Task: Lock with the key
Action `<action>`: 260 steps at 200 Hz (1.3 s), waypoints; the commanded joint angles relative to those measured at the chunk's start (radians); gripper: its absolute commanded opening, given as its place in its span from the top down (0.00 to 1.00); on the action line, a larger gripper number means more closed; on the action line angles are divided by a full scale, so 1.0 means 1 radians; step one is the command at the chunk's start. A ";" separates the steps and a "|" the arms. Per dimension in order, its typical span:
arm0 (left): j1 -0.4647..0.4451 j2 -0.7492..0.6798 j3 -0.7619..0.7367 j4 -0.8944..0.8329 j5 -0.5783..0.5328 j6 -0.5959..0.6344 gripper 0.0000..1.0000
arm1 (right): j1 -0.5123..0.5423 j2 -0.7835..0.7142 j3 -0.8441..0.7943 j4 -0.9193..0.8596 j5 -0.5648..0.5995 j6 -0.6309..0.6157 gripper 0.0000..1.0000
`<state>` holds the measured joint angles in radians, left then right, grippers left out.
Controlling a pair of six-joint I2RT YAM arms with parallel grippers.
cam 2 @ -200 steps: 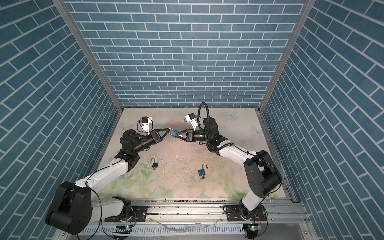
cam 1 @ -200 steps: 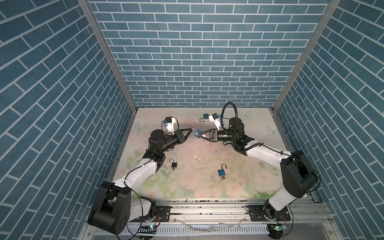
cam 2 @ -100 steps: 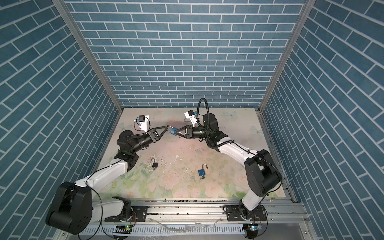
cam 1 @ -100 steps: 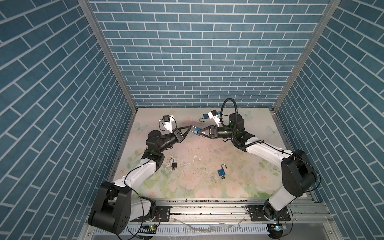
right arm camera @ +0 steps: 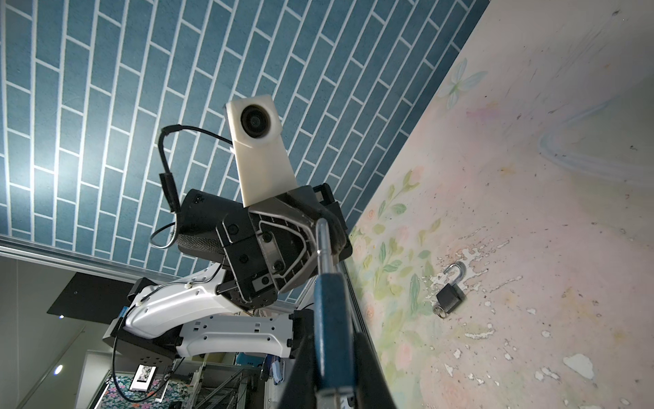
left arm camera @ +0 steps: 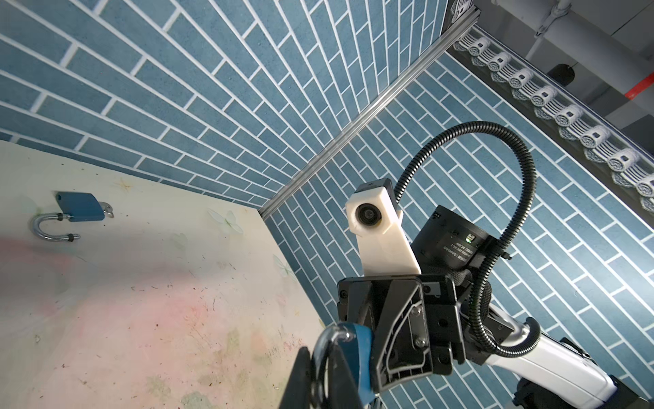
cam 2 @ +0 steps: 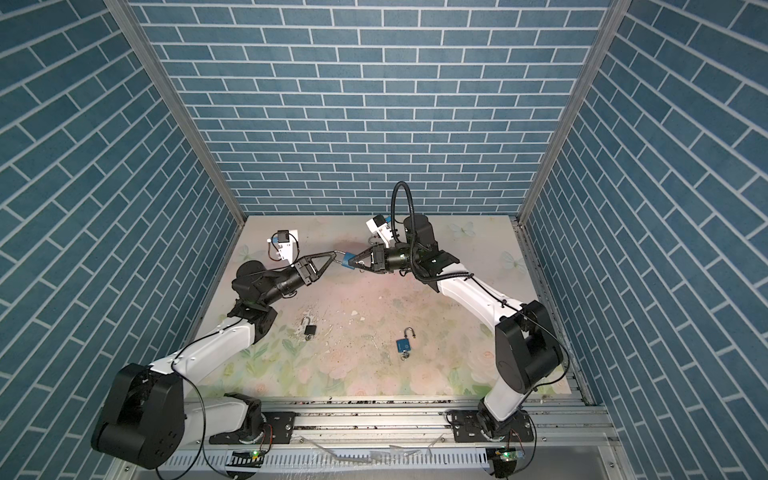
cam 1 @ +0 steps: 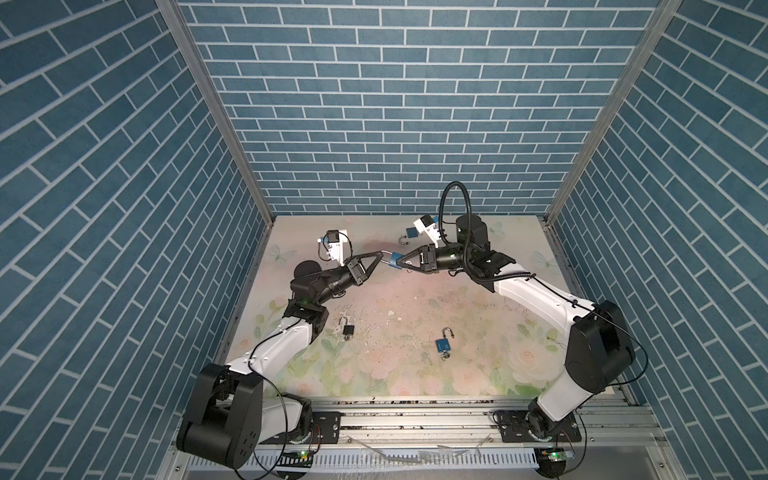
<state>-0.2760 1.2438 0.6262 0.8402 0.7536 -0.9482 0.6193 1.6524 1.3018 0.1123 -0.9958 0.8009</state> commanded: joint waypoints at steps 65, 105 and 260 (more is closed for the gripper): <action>-0.036 -0.009 0.017 0.227 0.199 -0.022 0.96 | -0.018 0.073 0.041 -0.056 0.022 -0.019 1.00; -0.047 0.023 0.024 0.257 0.211 -0.024 0.97 | -0.053 0.050 0.010 -0.052 0.018 -0.017 1.00; -0.233 0.221 0.112 0.345 0.183 -0.039 0.97 | -0.183 -0.142 -0.163 -0.232 0.044 -0.206 1.00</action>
<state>-0.4320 1.4715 0.6895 1.0317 0.8120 -0.9936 0.4458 1.5169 1.1622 -0.0578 -1.1057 0.6628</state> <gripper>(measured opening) 0.102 0.163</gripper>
